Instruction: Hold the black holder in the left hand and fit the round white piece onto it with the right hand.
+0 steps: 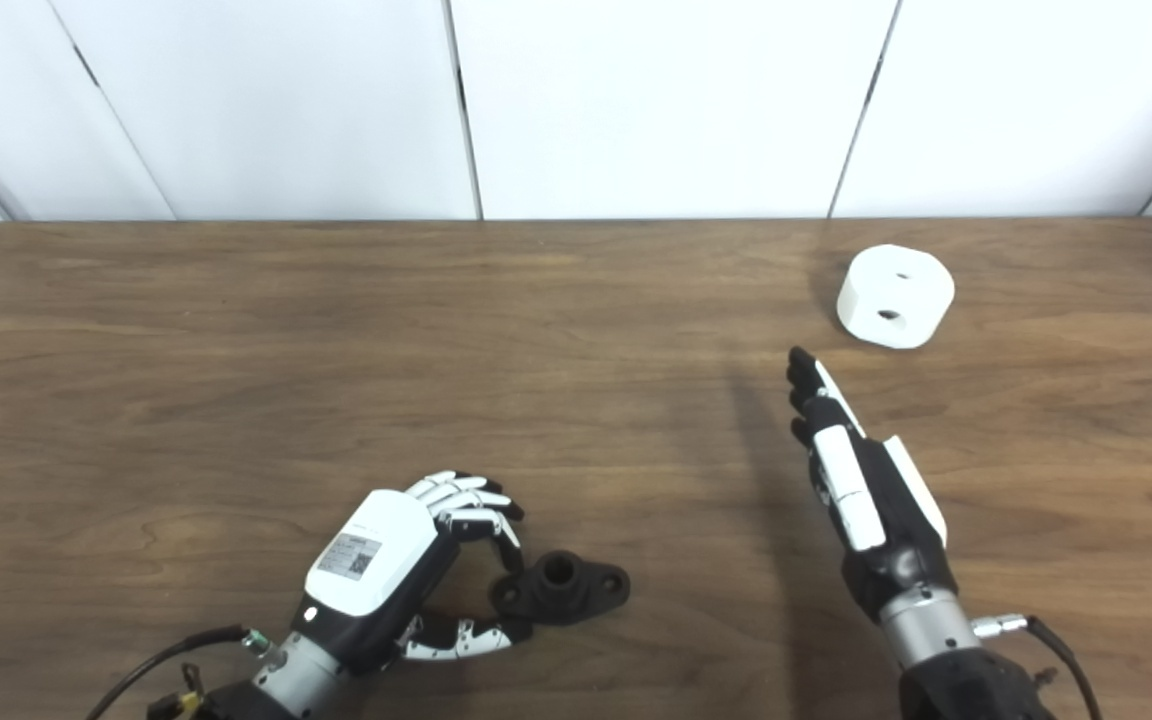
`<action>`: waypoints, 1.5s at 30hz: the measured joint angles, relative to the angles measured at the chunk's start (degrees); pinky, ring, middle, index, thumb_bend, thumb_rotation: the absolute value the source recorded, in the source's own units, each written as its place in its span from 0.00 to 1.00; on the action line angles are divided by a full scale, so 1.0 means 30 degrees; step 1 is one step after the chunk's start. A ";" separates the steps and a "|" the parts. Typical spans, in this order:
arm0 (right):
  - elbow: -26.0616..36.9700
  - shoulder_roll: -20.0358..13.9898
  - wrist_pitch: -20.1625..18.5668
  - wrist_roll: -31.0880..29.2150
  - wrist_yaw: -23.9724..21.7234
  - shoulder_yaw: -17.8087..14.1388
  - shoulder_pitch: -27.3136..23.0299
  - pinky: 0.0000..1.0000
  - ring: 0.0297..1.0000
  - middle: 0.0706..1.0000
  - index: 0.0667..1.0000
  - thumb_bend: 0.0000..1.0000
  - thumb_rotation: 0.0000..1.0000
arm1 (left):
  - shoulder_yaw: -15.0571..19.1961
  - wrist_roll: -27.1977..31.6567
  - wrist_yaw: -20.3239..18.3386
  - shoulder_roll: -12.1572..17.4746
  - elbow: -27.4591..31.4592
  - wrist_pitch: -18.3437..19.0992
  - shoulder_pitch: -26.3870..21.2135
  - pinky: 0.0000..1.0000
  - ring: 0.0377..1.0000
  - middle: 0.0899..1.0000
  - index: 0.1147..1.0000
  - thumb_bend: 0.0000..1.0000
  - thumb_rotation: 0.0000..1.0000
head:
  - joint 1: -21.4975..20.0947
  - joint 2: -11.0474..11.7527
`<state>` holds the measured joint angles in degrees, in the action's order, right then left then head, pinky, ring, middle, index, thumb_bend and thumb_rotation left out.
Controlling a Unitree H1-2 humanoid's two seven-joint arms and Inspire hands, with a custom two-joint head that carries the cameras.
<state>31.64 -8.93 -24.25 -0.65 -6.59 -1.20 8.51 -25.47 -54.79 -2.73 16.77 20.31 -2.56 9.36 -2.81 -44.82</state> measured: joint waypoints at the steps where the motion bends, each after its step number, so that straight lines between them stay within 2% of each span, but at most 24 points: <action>1: 0.0034 -0.0111 -0.0006 0.0203 0.0014 -0.0062 -0.0086 1.00 1.00 0.97 0.95 0.60 1.00 | 0.0042 -0.0049 0.0046 -0.0059 -0.0011 -0.0019 0.0054 0.87 0.82 0.72 0.42 0.52 0.04 | -0.0174 0.0087; 3: 0.0074 -0.0401 -0.0005 0.0461 0.0014 -0.0229 -0.0260 1.00 1.00 0.97 0.96 0.57 0.96 | 0.0134 -0.0071 0.0140 -0.0163 -0.0031 -0.0058 0.0203 0.87 0.83 0.72 0.42 0.52 0.04 | -0.0351 0.0204; 4: 0.0073 -0.0572 -0.0001 0.0465 0.0012 -0.0403 -0.0398 1.00 1.00 0.98 0.96 0.55 0.90 | 0.0215 -0.0071 0.0189 -0.0196 -0.0041 -0.0086 0.0279 0.87 0.83 0.72 0.42 0.52 0.04 | -0.0584 0.0408; 5: 0.0072 -0.0712 0.0003 0.0462 0.0013 -0.0590 -0.0578 1.00 1.00 0.98 0.97 0.55 0.88 | 0.0280 -0.0068 0.0238 -0.0234 -0.0051 -0.0104 0.0379 0.87 0.83 0.72 0.42 0.52 0.04 | -0.0586 0.0410; 7: 0.0086 -0.0903 -0.0113 0.0480 0.0045 -0.1055 -0.0971 0.99 1.00 0.99 0.97 0.58 0.76 | 0.0421 -0.0035 0.0311 -0.0314 -0.0100 -0.0138 0.0488 0.87 0.82 0.72 0.42 0.52 0.04 | -0.1169 0.0731; 9: 0.0127 -0.1157 -0.0474 0.0895 0.0106 -0.1238 -0.1391 0.99 1.00 0.98 0.96 0.60 0.73 | 0.0551 0.0010 0.0308 -0.0326 -0.0186 -0.0180 0.0493 0.87 0.82 0.72 0.42 0.52 0.04 | -0.1404 0.0819; 15: 0.0156 -0.3119 -0.0758 0.4814 0.0222 -0.0893 -0.2369 0.91 0.94 0.95 0.94 0.66 0.62 | 0.0842 0.0397 0.0163 -0.0325 -0.0292 -0.0318 0.0492 0.85 0.81 0.71 0.42 0.52 0.04 | -0.2370 0.0849; 19: 0.0136 -0.3850 -0.0902 0.6302 0.0209 -0.0976 -0.3518 0.90 0.93 0.93 0.92 0.72 0.52 | 0.1010 0.0799 -0.0151 -0.0142 -0.0289 -0.0408 0.0453 0.83 0.81 0.71 0.42 0.52 0.04 | -0.2988 0.0850; 22: -0.0088 -0.4128 -0.0913 0.7066 0.0179 -0.1148 -0.4828 0.88 0.91 0.91 0.88 0.75 0.48 | 0.1073 0.0965 -0.0481 0.0107 -0.0262 -0.0578 0.0356 0.82 0.80 0.71 0.42 0.52 0.04 | -0.3252 0.0762; 25: -0.0812 -0.4606 -0.0883 0.7594 0.0177 -0.1191 -0.5879 0.90 0.92 0.92 0.86 0.74 0.43 | 0.1151 0.1045 -0.0759 0.0208 -0.0208 -0.0734 0.0264 0.82 0.80 0.70 0.42 0.52 0.04 | -0.3572 0.0791; 29: -0.1865 -0.5291 -0.0884 0.8459 0.0083 -0.1071 -0.6856 0.86 0.91 0.92 0.84 0.75 0.38 | 0.1372 0.1161 -0.0836 0.0262 -0.0183 -0.0944 0.0366 0.81 0.79 0.70 0.42 0.52 0.04 | -0.4216 0.0908; 34: -0.3671 -0.5958 -0.0916 0.9820 -0.0314 -0.0887 -0.8252 0.88 0.93 0.93 0.82 0.80 0.38 | 0.1776 0.1632 -0.0773 0.0475 -0.0379 -0.1606 0.0397 0.80 0.78 0.69 0.42 0.52 0.04 | -0.4745 0.1083; 39: -0.5774 -0.6644 -0.0926 1.0936 -0.1227 0.0031 -0.9560 0.87 0.98 0.96 0.79 0.86 0.29 | 0.1978 0.1729 -0.0718 0.0486 -0.0505 -0.1874 0.0397 0.79 0.77 0.68 0.42 0.52 0.04 | -0.5039 0.1230; 45: -0.7819 -0.7317 -0.0922 1.1790 -0.2547 0.0889 -1.0655 0.88 1.00 0.98 0.83 0.96 0.28 | 0.2177 0.1729 -0.0714 0.0485 -0.0536 -0.2185 0.0467 0.80 0.78 0.68 0.42 0.52 0.04 | -0.5069 0.1318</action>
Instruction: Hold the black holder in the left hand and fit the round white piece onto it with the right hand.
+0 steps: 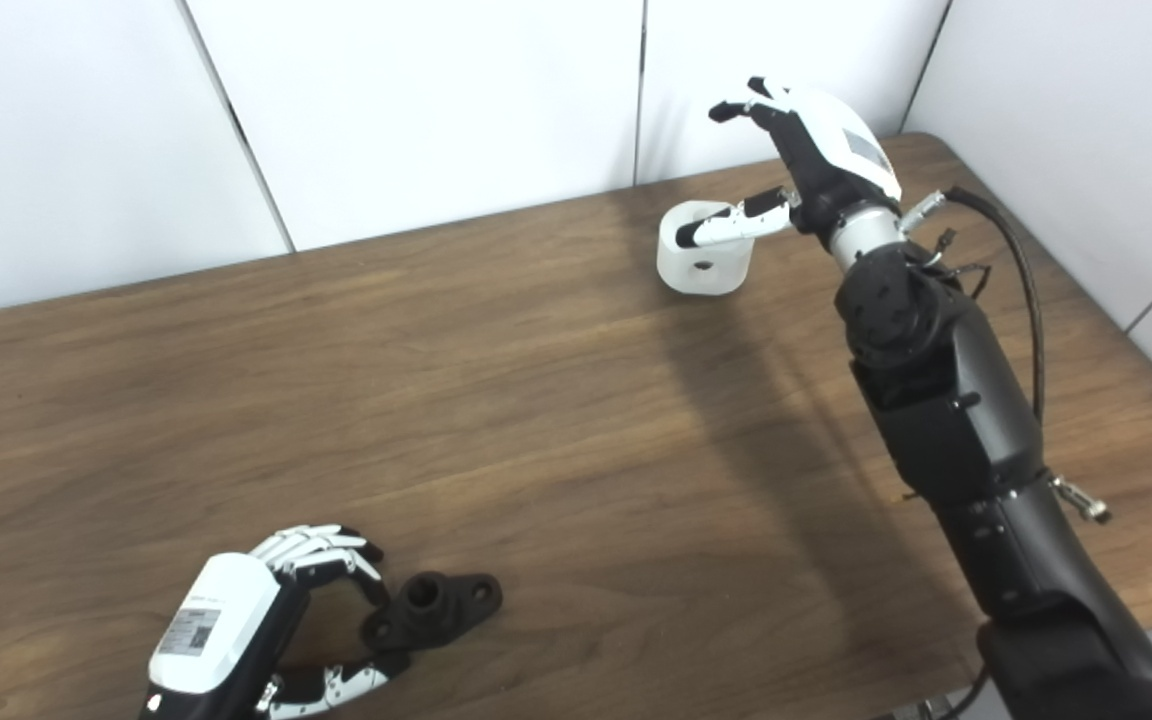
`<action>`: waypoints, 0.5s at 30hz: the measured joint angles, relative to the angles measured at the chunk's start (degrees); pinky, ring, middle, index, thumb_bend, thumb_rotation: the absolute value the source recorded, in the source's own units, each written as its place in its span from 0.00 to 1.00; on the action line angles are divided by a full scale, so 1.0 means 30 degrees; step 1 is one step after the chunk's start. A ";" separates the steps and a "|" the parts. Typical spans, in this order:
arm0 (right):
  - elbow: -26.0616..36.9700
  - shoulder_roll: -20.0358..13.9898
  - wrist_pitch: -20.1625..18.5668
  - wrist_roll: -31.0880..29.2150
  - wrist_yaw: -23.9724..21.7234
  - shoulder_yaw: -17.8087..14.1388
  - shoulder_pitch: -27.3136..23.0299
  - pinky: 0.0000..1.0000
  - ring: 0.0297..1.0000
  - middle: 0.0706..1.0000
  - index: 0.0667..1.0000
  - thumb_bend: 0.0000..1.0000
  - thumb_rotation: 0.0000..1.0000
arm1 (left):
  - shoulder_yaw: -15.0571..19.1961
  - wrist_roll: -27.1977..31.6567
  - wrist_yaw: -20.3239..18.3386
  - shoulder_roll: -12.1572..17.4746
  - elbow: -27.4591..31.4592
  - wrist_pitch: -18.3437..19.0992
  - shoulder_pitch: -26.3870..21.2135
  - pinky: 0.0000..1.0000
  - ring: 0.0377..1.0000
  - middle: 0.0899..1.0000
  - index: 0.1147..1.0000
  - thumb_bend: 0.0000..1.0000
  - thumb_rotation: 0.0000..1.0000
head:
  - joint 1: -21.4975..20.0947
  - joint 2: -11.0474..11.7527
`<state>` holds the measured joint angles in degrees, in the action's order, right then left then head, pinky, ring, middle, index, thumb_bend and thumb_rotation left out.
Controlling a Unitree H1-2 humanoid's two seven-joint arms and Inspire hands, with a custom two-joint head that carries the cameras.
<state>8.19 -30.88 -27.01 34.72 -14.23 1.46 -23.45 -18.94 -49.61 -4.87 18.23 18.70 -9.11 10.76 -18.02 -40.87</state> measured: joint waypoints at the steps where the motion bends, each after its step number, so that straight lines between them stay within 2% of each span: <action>1: -0.0505 -0.0156 -0.0005 0.0252 -0.0409 0.0230 -0.0267 0.87 1.00 0.98 0.83 0.97 0.28 | 0.0034 0.0002 -0.0011 0.0001 -0.0016 -0.0030 0.0011 0.80 0.78 0.68 0.42 0.52 0.04 | 0.0000 0.0000; 4: -0.1552 -0.0548 -0.0010 0.0582 -0.1013 0.0679 -0.0714 0.88 1.00 0.97 0.83 1.00 0.25 | 0.0086 0.0006 -0.0011 -0.0008 -0.0027 -0.0106 0.0042 0.79 0.78 0.68 0.42 0.52 0.04 | 0.0029 0.0087; 7: -0.2097 -0.0660 -0.0009 0.0974 -0.1425 0.0994 -0.1138 0.93 1.00 0.98 0.84 1.00 0.26 | 0.0153 0.0009 -0.0008 -0.0007 -0.0046 -0.0183 0.0053 0.80 0.78 0.69 0.42 0.52 0.04 | 0.0000 0.0175; 15: -0.3351 -0.0623 -0.0003 0.2336 -0.3062 0.1209 -0.1745 0.99 1.00 0.98 0.85 1.00 0.25 | 0.0211 0.0026 0.0018 -0.0081 -0.0087 -0.0230 0.0082 0.79 0.77 0.68 0.42 0.52 0.04 | 0.0000 0.0235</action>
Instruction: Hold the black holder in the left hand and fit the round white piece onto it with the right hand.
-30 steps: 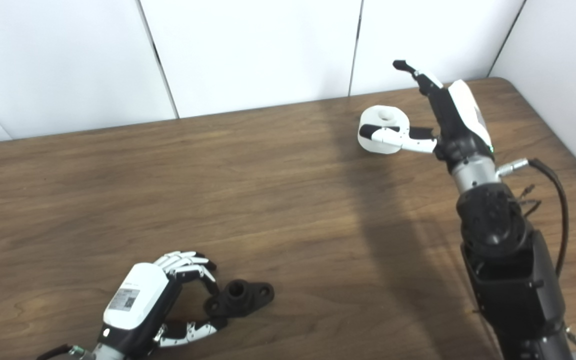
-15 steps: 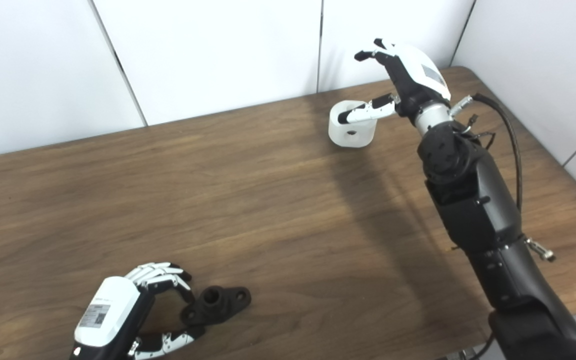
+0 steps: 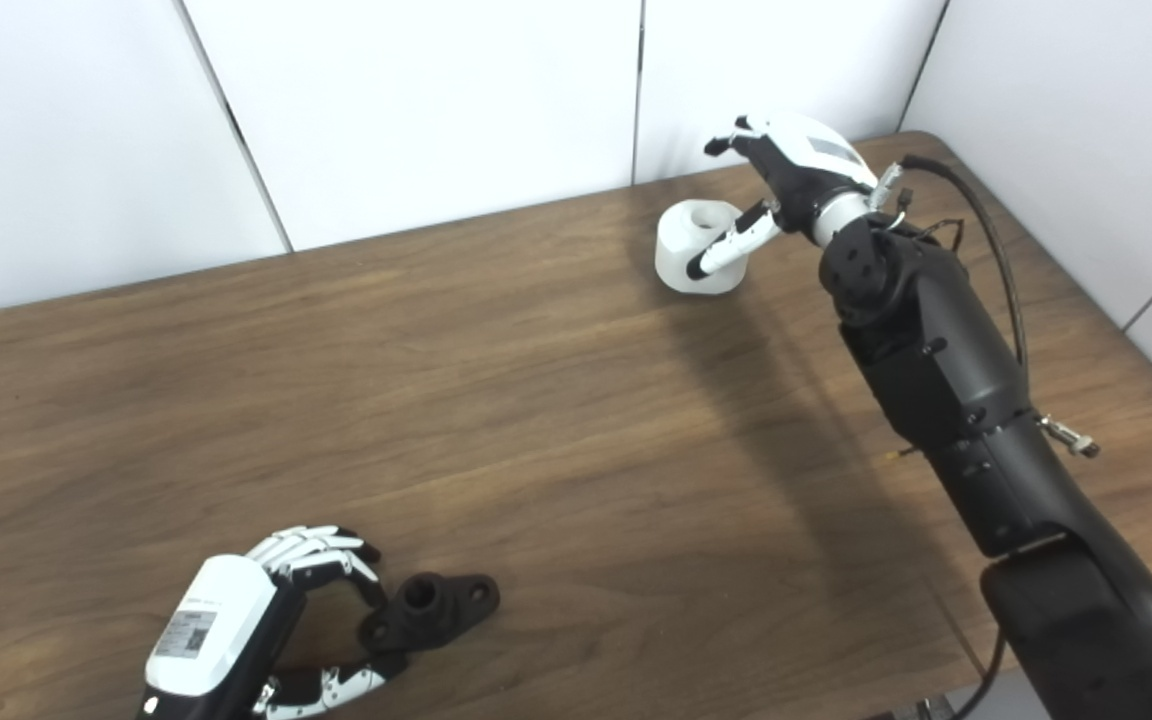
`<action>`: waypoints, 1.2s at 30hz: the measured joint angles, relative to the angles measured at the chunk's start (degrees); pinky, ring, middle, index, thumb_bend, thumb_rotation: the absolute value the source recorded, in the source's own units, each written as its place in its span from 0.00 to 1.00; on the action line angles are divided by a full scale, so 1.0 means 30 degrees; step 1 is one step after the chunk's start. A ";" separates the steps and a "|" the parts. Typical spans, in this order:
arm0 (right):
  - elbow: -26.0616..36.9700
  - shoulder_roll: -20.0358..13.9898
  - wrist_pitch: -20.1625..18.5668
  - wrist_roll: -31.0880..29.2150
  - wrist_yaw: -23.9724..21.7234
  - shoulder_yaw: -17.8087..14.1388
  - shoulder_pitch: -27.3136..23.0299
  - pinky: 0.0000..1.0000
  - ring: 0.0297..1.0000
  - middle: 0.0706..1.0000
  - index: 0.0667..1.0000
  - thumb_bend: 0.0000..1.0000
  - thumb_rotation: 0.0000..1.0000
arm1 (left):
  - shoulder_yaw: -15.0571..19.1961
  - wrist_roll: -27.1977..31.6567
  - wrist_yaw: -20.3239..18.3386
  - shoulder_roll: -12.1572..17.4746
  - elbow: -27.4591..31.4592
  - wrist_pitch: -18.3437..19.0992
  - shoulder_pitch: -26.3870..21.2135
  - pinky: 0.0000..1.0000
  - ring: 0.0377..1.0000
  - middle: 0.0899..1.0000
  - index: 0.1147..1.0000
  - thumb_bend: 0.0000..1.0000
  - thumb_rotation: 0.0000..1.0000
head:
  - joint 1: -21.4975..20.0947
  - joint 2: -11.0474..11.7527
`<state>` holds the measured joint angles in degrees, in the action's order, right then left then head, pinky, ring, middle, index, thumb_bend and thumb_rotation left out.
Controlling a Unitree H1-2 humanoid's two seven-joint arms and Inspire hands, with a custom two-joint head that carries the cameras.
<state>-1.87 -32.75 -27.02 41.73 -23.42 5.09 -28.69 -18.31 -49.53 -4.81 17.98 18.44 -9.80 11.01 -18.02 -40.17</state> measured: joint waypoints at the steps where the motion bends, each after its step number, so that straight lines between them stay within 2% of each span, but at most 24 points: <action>1: -0.0123 -0.0001 0.0000 0.0105 -0.0115 0.0001 -0.0064 1.00 1.00 0.98 0.85 1.00 0.25 | 0.0016 0.0000 0.0001 -0.0010 0.0000 -0.0001 0.0003 0.79 0.77 0.68 0.42 0.52 0.04 | 0.0000 0.0000; 10: -0.1041 0.0043 0.0002 0.0468 -0.0466 -0.0006 -0.0429 0.89 1.00 0.97 0.83 0.97 0.28 | 0.0093 0.0023 0.0036 -0.0091 -0.0031 -0.0055 0.0024 0.79 0.77 0.68 0.42 0.52 0.04 | -0.0029 0.0059; 23: -0.1937 0.0514 0.0003 0.0988 -0.0677 0.0015 -0.0597 0.87 1.00 0.94 0.78 0.89 0.30 | 0.0131 0.0026 0.0107 -0.0112 -0.0108 -0.0167 0.0047 0.80 0.78 0.68 0.42 0.52 0.04 | -0.0059 0.0117; 36: -0.2296 0.0491 0.0055 0.0703 0.0387 0.0663 -0.0386 0.88 1.00 0.94 0.73 0.88 0.27 | 0.0152 0.0036 0.0075 -0.0116 -0.0105 -0.0171 0.0038 0.79 0.78 0.68 0.42 0.52 0.04 | 0.0059 0.0117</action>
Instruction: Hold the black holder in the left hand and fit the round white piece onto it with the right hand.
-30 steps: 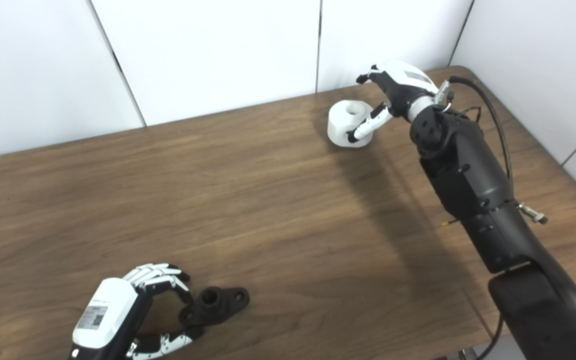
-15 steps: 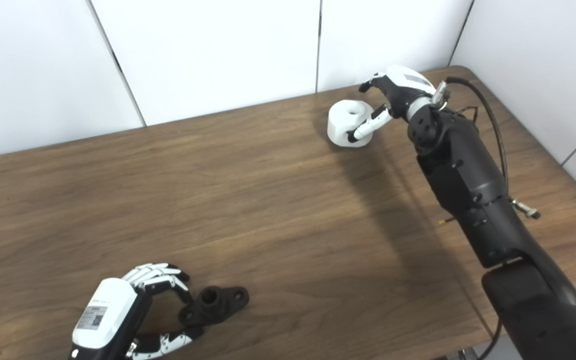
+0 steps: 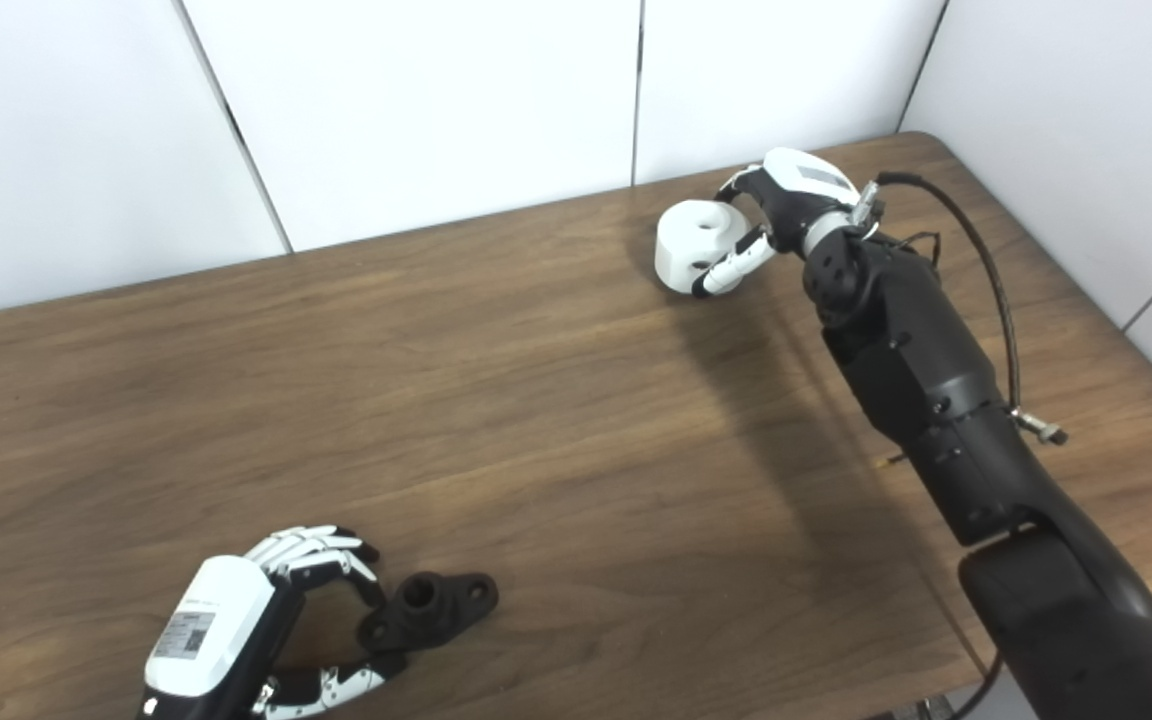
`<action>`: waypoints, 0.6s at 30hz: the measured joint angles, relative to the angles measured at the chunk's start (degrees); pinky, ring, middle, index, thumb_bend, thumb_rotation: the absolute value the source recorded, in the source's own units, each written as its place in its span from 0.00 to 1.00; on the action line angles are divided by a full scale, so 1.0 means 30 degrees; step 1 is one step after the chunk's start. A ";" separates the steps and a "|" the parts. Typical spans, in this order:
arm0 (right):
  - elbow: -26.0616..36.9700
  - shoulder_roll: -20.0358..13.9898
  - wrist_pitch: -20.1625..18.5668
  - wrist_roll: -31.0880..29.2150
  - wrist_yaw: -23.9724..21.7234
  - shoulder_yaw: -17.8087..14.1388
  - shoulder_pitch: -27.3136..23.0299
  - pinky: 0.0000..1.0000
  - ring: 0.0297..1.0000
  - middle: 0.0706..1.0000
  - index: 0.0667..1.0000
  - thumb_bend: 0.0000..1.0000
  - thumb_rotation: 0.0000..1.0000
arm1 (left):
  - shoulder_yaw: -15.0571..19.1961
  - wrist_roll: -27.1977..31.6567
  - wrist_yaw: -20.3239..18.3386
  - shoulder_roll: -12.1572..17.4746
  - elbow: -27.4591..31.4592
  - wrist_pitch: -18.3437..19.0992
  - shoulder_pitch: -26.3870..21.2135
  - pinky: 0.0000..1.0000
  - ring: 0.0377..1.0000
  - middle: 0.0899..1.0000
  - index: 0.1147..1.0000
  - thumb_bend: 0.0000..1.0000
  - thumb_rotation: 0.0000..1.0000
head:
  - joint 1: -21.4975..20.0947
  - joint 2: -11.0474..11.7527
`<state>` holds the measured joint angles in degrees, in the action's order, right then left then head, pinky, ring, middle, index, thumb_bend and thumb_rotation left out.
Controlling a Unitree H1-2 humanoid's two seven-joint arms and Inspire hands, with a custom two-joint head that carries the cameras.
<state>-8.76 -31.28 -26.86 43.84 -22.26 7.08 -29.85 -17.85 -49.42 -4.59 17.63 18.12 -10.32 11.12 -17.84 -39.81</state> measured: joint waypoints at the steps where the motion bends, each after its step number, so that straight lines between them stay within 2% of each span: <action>1: 0.0000 -0.0002 0.0001 -0.0049 0.0032 0.0002 0.0000 0.87 1.00 0.94 0.73 0.88 0.27 | 0.0001 0.0000 -0.0006 0.0000 0.0001 0.0001 0.0000 0.79 0.78 0.68 0.42 0.52 0.04 | 0.0000 0.0000; 18: -0.0072 -0.0407 0.0110 -0.0844 0.0677 0.0098 0.0004 0.86 1.00 0.93 0.69 0.86 0.29 | 0.0014 -0.0025 -0.0028 -0.0039 0.0014 0.0002 0.0008 0.78 0.77 0.68 0.42 0.52 0.04 | 0.0088 -0.0088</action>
<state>-8.97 -32.50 -26.53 41.31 -20.22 7.37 -29.83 -17.81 -49.49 -4.67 17.52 18.17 -10.31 11.15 -17.58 -40.08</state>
